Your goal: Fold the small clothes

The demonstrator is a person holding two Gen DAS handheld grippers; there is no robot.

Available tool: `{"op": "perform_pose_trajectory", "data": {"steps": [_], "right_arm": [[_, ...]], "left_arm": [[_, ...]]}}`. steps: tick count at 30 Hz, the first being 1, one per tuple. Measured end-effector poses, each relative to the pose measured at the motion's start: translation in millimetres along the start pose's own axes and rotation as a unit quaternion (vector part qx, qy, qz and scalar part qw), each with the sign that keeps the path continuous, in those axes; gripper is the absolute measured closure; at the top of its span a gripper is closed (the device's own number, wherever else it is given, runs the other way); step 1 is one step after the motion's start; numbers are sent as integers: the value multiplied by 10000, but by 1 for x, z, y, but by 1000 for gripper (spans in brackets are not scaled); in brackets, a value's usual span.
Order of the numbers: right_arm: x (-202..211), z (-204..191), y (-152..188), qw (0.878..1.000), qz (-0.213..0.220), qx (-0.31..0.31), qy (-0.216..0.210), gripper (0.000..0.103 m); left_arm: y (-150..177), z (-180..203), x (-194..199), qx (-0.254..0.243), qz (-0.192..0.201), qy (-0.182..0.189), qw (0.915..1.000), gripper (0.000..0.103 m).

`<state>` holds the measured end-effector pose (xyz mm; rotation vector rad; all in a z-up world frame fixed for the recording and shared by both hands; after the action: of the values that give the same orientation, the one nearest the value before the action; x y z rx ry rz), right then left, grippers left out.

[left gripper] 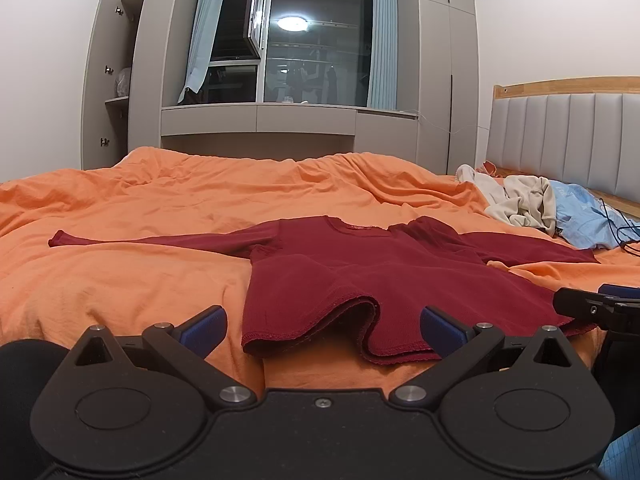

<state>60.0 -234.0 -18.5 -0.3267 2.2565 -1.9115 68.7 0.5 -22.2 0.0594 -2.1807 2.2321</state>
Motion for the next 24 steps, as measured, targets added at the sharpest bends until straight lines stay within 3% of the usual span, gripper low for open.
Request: {"op": "perform_pose_trajectory", "data": {"steps": [24], "right_arm": [[-3,-1,7,10000,-21,-5,30,0]], "left_arm": [[-1,-1,0,15,-12,7,10000,1]]}}
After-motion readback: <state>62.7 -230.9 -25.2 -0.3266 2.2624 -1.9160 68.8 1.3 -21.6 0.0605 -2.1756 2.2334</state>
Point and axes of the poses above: each gripper's, at about its wrist camera, not at the fingertips, and x roughly against the way its jaws point, z to its right, y to its underside, the point moved 7 cm from there along -x, roughly the way its jaws point, and after that the axes turned 15 degrees about z, right-handed, at the moved point
